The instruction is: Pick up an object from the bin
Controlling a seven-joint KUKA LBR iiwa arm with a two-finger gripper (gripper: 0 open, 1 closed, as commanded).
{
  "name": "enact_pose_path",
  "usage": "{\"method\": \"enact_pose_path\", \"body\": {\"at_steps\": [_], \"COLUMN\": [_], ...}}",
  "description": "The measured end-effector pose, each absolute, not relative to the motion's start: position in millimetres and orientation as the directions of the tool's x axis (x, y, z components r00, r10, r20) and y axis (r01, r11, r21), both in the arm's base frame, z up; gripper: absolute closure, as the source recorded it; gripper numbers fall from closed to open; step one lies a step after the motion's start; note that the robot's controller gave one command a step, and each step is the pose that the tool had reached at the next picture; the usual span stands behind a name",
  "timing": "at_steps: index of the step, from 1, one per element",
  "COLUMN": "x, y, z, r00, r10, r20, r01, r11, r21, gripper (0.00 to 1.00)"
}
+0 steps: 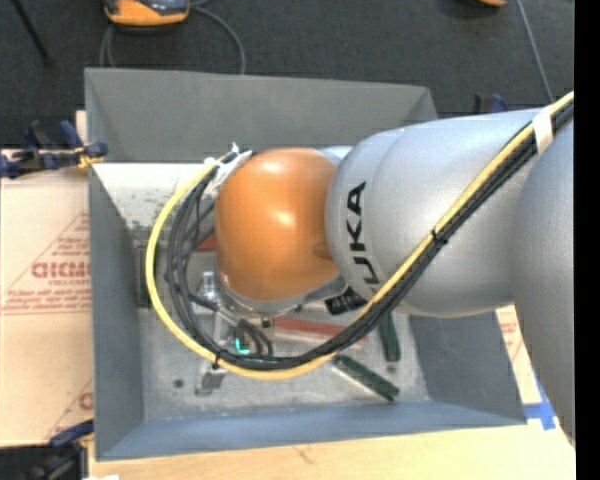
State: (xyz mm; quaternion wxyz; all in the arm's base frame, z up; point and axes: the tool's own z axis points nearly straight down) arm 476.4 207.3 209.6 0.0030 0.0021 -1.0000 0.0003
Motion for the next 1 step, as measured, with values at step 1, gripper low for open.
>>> {"method": "enact_pose_path", "body": {"at_steps": [1], "x": [478.5], "y": [206.3], "z": [213.6], "r00": [-1.0], "r10": [0.0], "r20": [-0.002], "r01": [0.0], "r11": [1.0], "r21": [0.001], "gripper": [0.0]}}
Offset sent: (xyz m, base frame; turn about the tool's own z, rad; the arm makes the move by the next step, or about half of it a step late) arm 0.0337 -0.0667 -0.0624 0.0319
